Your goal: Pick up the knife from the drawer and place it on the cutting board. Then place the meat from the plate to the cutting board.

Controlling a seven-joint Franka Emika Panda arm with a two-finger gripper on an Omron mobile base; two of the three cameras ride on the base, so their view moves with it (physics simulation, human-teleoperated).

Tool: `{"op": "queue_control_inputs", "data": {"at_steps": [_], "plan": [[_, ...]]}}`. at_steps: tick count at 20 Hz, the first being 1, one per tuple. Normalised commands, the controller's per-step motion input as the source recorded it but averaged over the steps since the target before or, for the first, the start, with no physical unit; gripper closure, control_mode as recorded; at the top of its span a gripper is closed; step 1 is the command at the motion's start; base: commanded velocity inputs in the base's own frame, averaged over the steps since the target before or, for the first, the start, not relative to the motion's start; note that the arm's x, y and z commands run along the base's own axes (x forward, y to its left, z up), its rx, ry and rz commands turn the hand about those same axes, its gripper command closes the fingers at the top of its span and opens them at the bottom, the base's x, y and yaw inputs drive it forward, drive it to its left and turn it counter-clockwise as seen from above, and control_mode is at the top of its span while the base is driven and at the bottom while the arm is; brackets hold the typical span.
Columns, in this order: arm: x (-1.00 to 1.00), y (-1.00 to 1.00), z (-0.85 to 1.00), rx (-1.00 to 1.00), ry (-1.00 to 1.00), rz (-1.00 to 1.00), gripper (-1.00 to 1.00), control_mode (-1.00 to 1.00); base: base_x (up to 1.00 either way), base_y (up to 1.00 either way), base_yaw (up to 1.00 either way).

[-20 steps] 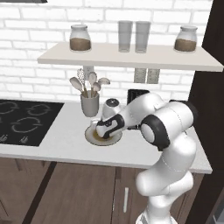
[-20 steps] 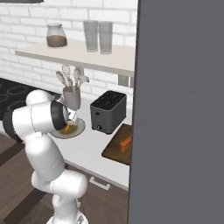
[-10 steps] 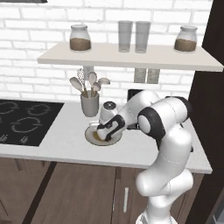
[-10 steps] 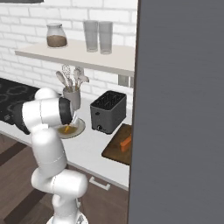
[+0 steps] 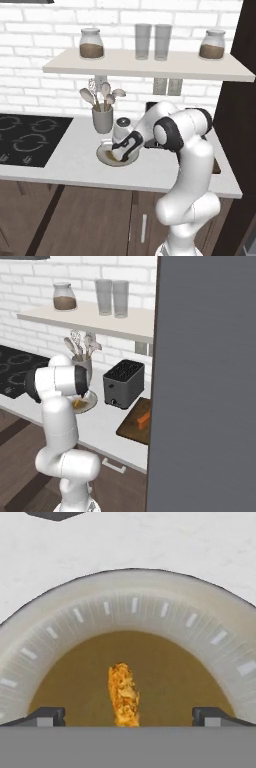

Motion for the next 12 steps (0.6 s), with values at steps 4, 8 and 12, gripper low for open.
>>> {"op": "queue_control_inputs", "data": {"at_steps": [4,8,12], "plan": [[0.34,0.15,-0.32,0.0,0.03,-0.01,-1.0,-1.0,0.0,0.0,0.0],[0.08,0.06,-0.31,0.0,0.03,0.0,1.0,-1.0,0.0,0.0,0.0],[0.0,0.0,-0.42,0.0,0.0,0.0,1.0,-1.0,0.0,0.0,0.0]]}}
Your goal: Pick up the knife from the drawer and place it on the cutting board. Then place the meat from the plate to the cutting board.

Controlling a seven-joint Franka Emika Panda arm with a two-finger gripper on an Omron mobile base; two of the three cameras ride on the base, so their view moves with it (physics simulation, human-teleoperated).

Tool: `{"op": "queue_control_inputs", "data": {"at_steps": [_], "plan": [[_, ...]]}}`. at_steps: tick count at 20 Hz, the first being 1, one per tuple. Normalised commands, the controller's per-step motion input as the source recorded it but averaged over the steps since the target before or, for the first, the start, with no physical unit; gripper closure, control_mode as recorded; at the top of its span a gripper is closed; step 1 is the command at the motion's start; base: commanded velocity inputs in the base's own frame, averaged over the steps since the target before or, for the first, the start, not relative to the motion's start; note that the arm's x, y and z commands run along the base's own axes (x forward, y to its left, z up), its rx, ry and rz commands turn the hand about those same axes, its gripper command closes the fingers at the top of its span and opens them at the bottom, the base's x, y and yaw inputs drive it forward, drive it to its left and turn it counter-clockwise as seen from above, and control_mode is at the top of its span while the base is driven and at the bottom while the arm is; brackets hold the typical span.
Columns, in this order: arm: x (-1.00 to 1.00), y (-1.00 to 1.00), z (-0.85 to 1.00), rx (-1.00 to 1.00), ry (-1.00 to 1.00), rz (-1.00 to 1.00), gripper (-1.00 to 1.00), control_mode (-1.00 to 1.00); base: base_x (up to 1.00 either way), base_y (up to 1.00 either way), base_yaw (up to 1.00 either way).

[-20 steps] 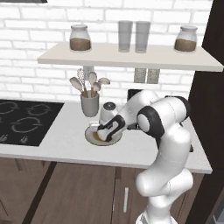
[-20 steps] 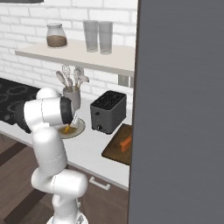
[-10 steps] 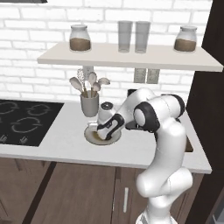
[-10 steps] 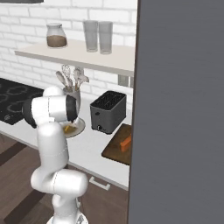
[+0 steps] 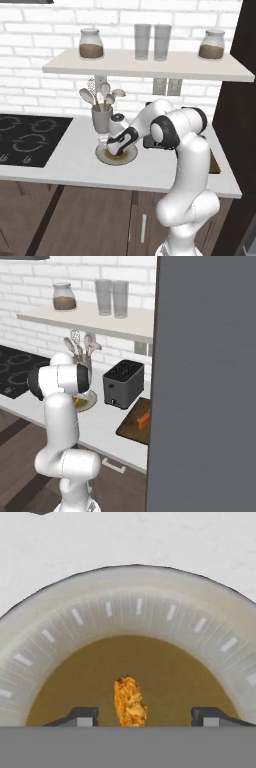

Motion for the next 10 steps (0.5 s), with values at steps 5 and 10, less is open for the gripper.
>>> {"op": "queue_control_inputs", "data": {"at_steps": [5,10], "plan": [[-0.12,0.0,-0.35,0.0,-0.01,0.0,1.0,-1.0,0.0,0.0,0.0],[-0.22,0.0,-0.12,0.0,-0.01,0.0,1.0,-1.0,0.0,0.0,0.0]]}}
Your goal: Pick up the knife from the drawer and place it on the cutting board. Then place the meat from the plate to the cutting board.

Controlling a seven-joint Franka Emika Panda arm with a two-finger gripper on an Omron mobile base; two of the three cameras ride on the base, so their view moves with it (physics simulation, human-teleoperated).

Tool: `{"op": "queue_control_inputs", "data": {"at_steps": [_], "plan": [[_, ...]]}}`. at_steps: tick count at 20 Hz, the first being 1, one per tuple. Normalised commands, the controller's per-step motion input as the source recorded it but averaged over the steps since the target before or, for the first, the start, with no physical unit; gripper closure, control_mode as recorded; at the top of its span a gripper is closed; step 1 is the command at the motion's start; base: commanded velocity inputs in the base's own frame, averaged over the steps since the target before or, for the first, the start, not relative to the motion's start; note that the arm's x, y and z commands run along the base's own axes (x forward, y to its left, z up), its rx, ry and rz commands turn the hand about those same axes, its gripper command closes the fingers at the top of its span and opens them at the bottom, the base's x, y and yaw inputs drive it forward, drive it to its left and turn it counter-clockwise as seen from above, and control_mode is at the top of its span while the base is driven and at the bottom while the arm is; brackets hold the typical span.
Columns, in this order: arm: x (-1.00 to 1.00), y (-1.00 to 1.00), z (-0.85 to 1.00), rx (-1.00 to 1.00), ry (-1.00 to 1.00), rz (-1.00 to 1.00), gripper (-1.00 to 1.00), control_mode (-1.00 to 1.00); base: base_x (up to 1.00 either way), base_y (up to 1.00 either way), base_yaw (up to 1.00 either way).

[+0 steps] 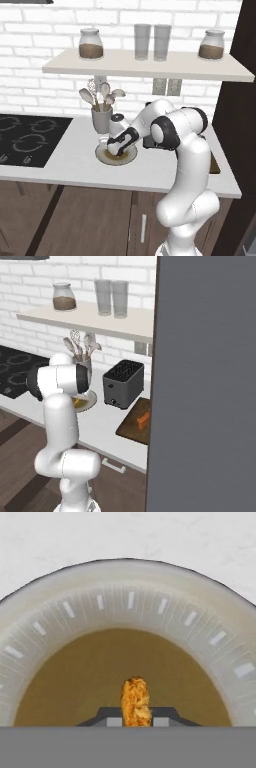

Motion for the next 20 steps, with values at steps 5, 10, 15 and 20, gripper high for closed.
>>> {"op": "queue_control_inputs", "data": {"at_steps": [5,10,15,20], "plan": [[-0.21,0.0,-0.04,0.0,0.0,-0.01,1.0,-1.0,0.0,0.0,0.0],[-0.09,-0.01,0.11,0.02,0.0,0.0,1.0,-1.0,0.0,0.0,0.0],[-0.19,0.0,0.74,0.04,0.0,-0.07,1.0,-1.0,0.0,0.0,0.0],[-0.74,-0.04,0.6,0.0,0.0,-0.13,1.0,-1.0,0.0,0.0,0.0]]}}
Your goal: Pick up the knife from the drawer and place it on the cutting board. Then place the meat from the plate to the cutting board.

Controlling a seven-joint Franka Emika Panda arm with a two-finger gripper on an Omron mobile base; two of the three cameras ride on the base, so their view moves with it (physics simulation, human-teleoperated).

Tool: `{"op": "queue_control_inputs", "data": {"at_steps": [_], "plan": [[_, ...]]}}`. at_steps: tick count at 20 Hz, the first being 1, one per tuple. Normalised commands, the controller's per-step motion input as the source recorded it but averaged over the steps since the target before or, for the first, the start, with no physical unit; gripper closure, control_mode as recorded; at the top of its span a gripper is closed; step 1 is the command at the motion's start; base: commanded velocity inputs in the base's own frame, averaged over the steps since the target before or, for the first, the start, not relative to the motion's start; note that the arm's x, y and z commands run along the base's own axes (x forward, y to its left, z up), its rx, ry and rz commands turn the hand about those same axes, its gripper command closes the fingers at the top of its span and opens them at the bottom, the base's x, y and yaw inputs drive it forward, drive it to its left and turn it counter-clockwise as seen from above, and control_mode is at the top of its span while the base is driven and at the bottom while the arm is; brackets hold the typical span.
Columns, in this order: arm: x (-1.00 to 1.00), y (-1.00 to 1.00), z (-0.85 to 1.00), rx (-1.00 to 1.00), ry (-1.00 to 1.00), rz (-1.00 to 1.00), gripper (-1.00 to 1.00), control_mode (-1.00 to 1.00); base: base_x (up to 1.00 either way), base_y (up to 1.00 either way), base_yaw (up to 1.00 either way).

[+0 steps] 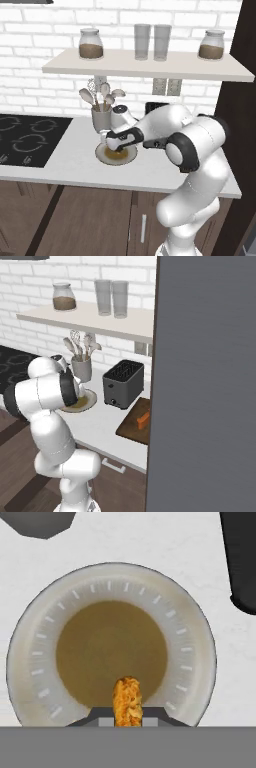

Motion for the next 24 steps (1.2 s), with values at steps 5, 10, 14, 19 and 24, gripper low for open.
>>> {"op": "queue_control_inputs", "data": {"at_steps": [5,10,14,19,24], "plan": [[-0.79,-0.48,0.35,0.0,-0.03,-0.23,1.0,-1.0,0.0,0.0,0.0],[-0.36,-0.84,0.27,0.0,-0.06,-0.22,1.0,-1.0,0.0,0.0,0.0],[-0.16,-0.88,0.17,0.01,-0.06,-0.16,1.0,-1.0,0.0,0.0,0.0],[-0.16,-0.95,0.12,0.02,0.0,-0.17,1.0,-1.0,0.0,0.0,0.0],[-0.12,-0.95,0.11,0.04,0.0,-0.15,1.0,-1.0,0.0,0.0,0.0]]}}
